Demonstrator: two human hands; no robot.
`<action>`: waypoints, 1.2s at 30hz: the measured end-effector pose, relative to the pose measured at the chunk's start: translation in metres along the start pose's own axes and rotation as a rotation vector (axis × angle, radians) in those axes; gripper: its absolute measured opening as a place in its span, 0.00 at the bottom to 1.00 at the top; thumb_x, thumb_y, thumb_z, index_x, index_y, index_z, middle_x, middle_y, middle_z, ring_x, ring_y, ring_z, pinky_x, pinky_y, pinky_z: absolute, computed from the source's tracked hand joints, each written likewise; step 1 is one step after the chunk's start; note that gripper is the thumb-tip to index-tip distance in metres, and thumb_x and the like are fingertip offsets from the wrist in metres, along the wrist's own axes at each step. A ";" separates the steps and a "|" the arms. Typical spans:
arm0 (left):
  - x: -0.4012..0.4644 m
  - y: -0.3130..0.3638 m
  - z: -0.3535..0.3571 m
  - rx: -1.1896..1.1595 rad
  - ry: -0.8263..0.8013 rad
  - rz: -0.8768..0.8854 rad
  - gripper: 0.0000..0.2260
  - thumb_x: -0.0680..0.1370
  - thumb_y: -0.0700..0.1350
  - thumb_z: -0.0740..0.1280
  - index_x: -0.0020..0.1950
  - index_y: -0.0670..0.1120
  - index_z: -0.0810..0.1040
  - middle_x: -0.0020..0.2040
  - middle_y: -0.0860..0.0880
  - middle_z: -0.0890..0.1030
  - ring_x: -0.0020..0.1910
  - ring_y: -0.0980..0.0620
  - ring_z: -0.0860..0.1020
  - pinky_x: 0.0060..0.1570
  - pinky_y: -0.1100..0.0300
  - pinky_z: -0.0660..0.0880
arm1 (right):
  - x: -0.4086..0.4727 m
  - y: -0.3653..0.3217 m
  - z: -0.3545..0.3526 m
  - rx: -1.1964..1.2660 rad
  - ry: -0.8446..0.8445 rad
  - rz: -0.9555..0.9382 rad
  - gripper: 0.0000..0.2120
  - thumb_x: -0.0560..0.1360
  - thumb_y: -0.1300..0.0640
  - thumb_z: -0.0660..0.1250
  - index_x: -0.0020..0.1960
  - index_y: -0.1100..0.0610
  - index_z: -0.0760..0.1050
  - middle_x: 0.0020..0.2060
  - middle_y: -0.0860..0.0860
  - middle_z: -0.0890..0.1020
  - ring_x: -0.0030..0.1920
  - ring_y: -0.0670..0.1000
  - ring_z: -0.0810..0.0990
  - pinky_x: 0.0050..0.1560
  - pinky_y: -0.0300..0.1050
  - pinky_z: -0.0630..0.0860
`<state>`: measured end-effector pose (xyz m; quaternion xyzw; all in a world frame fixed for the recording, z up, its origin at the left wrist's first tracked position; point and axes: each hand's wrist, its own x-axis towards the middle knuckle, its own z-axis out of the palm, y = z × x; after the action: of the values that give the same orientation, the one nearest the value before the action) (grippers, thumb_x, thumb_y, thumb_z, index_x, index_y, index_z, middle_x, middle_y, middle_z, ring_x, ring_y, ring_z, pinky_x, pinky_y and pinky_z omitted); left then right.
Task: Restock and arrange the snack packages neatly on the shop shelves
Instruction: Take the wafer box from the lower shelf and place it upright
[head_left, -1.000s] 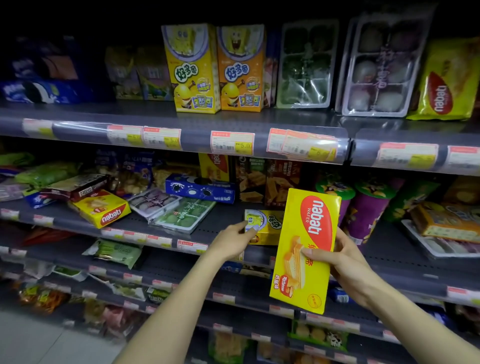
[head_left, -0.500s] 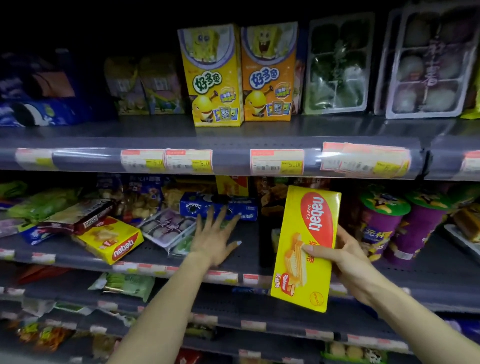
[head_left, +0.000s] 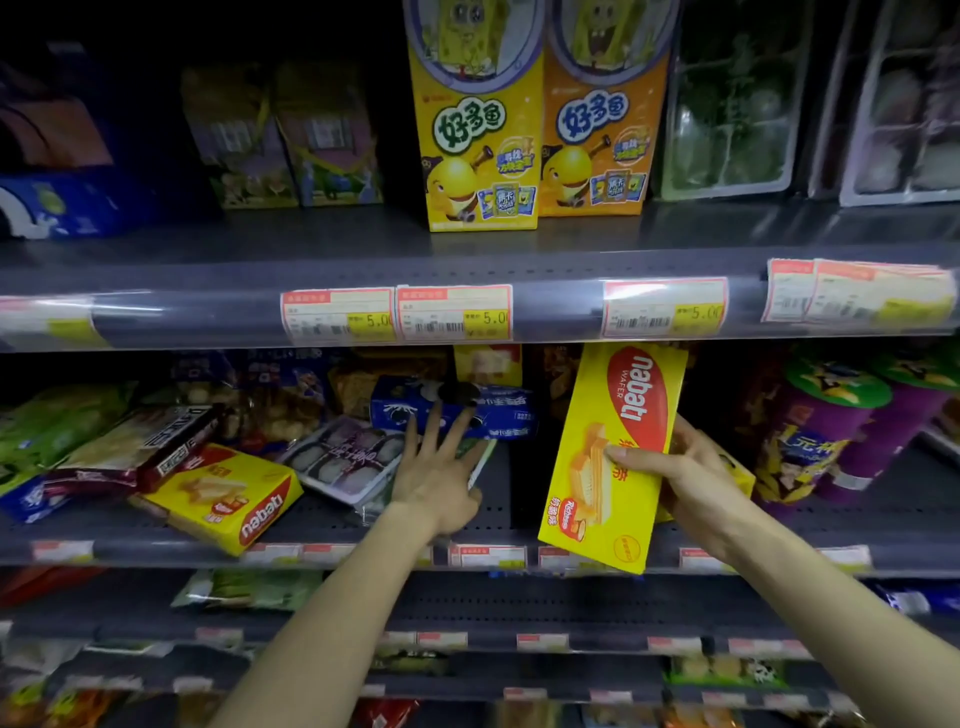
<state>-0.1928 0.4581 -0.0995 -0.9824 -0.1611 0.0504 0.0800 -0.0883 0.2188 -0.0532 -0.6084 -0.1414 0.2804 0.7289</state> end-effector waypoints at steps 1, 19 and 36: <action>0.000 -0.001 -0.001 0.006 0.007 0.001 0.31 0.78 0.57 0.56 0.78 0.57 0.48 0.79 0.50 0.37 0.76 0.39 0.35 0.70 0.39 0.31 | 0.002 0.000 0.001 -0.009 -0.001 0.004 0.35 0.58 0.64 0.77 0.64 0.56 0.72 0.51 0.54 0.84 0.48 0.54 0.84 0.41 0.45 0.79; -0.001 -0.017 0.000 -0.075 0.031 -0.049 0.44 0.74 0.62 0.61 0.77 0.54 0.34 0.79 0.47 0.37 0.77 0.46 0.36 0.72 0.36 0.41 | 0.003 0.006 0.018 -0.015 0.023 -0.007 0.33 0.60 0.63 0.75 0.64 0.56 0.71 0.51 0.54 0.84 0.48 0.53 0.83 0.44 0.46 0.77; -0.017 -0.050 0.003 -0.086 0.089 -0.153 0.46 0.71 0.67 0.61 0.78 0.50 0.39 0.79 0.43 0.44 0.78 0.42 0.43 0.72 0.35 0.40 | 0.043 0.015 0.031 -0.053 0.093 -0.073 0.38 0.58 0.65 0.78 0.66 0.56 0.70 0.55 0.55 0.83 0.53 0.56 0.83 0.53 0.54 0.78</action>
<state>-0.2245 0.4995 -0.0930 -0.9710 -0.2341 -0.0067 0.0483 -0.0743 0.2703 -0.0663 -0.6343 -0.1369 0.2212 0.7280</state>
